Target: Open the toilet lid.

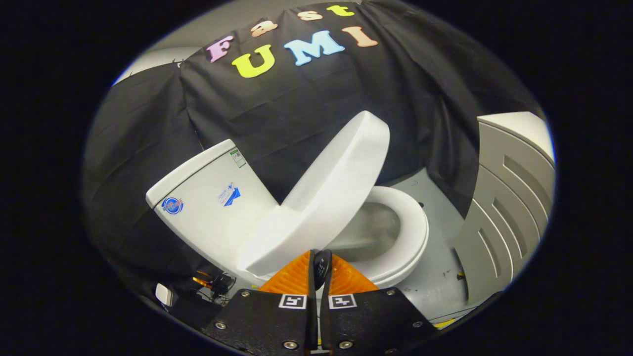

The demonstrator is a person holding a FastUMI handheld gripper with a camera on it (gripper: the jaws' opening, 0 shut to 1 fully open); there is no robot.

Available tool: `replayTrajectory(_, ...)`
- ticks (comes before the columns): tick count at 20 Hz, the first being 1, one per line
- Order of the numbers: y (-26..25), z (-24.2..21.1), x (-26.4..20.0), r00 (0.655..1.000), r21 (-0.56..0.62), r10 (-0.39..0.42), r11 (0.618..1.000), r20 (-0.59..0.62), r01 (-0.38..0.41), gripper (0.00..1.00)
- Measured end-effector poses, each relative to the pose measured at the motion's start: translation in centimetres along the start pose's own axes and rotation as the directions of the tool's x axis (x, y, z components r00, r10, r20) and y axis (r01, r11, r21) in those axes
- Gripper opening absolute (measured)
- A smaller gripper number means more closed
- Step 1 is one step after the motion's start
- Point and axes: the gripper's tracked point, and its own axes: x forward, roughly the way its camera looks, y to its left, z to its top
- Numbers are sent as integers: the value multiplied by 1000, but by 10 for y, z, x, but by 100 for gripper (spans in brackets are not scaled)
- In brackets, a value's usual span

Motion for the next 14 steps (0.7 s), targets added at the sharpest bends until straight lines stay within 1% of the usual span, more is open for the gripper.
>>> replayTrajectory(4, 19, 15, -4, 999, -97, -5, 995, 40, 9, 2)
replayTrajectory(8, 27, 21, -4, 999, -108, -17, 994, 44, 21, 2)
replayTrajectory(14, 49, 36, -8, 996, -179, -52, 982, 78, 65, 2)
